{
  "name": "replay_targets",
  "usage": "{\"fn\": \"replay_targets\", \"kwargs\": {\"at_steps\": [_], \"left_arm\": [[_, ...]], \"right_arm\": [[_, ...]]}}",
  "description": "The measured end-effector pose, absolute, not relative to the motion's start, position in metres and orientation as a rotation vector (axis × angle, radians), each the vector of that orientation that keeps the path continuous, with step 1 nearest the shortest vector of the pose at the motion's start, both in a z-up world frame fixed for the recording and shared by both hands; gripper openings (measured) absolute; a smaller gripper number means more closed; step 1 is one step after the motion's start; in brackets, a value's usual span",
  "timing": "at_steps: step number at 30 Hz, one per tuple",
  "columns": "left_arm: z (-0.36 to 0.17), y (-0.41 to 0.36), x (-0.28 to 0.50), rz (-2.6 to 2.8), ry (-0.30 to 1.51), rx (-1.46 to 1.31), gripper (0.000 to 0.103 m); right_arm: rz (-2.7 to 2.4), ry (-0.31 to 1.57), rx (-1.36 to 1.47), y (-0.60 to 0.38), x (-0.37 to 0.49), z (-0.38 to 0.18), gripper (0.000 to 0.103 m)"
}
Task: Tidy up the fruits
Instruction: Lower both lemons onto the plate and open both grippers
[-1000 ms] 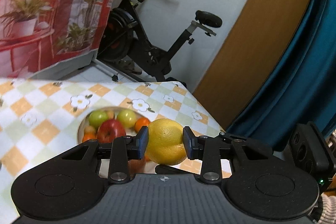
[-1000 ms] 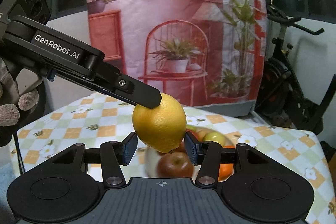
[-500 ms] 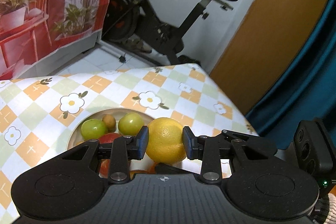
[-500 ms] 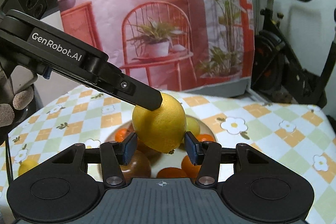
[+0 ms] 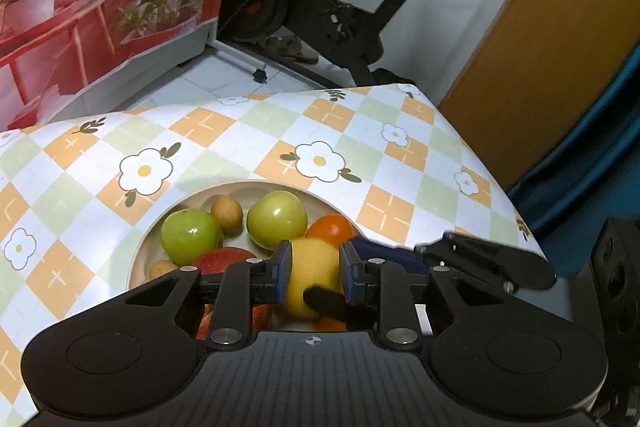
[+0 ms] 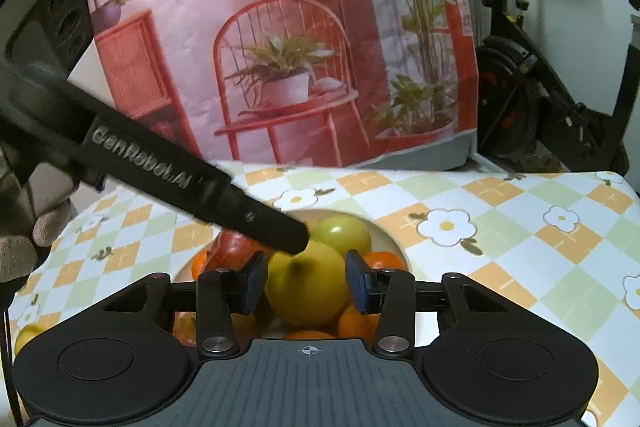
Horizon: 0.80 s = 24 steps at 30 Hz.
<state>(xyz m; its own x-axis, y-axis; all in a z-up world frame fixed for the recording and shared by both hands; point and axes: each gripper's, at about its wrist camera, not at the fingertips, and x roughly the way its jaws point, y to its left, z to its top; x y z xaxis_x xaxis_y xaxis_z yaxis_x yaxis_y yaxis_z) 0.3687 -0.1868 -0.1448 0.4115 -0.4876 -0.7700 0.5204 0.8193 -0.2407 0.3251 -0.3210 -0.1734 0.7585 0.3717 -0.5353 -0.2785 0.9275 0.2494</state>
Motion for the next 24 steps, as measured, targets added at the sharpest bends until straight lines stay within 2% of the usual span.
{"fn": "replay_targets", "kwargs": {"at_steps": [13,24], "left_arm": [[-0.125,-0.166,0.357,-0.585,0.892,0.042,0.027],[-0.099,-0.094,0.322,-0.509,0.802,0.051,0.027]], "right_arm": [[0.328,0.619,0.152,-0.314,0.31,-0.167,0.04],[0.294,0.584,0.165,-0.291,0.272,-0.15,0.041]]}}
